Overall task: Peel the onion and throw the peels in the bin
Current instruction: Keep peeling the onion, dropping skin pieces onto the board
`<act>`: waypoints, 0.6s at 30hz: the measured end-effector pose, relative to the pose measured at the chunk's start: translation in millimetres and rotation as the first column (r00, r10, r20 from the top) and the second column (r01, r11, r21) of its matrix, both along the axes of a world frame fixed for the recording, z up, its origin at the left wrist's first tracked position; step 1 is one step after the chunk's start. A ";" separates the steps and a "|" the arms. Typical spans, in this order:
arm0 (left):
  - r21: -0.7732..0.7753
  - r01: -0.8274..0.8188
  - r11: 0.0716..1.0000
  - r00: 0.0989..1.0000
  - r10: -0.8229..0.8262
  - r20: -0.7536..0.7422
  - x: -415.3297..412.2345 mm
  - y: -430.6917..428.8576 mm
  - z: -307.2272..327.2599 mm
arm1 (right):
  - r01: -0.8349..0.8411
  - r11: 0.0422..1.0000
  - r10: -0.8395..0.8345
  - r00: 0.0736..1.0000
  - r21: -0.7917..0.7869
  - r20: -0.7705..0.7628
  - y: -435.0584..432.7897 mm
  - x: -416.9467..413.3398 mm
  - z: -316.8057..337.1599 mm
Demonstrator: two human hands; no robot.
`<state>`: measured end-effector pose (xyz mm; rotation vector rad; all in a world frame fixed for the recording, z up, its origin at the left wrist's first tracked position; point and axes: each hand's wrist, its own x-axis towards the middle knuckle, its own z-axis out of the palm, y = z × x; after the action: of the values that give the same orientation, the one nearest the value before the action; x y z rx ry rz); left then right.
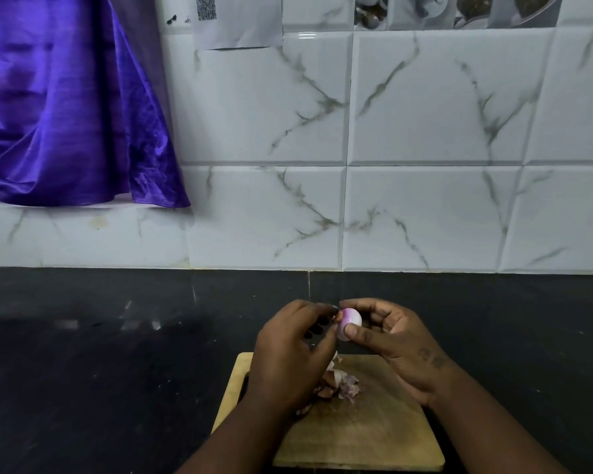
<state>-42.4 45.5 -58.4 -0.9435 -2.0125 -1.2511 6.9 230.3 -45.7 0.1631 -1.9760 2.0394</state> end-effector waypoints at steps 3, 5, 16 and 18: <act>-0.076 -0.080 0.994 0.995 0.075 -0.067 -7.1 -1.3 -2.7 | 0.046 0.993 -0.043 0.999 0.112 -0.022 0.9 -0.8 -0.1; -0.146 -0.099 0.984 0.993 0.088 -0.080 -8.6 -2.1 -3.7 | 0.084 0.981 -0.077 0.996 0.174 -0.051 3.2 -1.9 -1.2; -0.300 -0.117 0.947 0.984 0.070 -0.164 -7.6 -0.5 -1.6 | 0.164 0.916 -0.104 0.979 0.367 -0.177 6.7 -2.3 -4.2; -0.292 -0.115 0.949 0.984 0.069 -0.164 -8.2 -1.2 -2.5 | 0.159 0.918 -0.096 0.978 0.363 -0.184 6.5 -1.6 -4.2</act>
<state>-50.7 44.3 -60.9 -1.0371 -2.1334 -0.8088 5.3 236.8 -50.0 0.2644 -2.1884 1.4987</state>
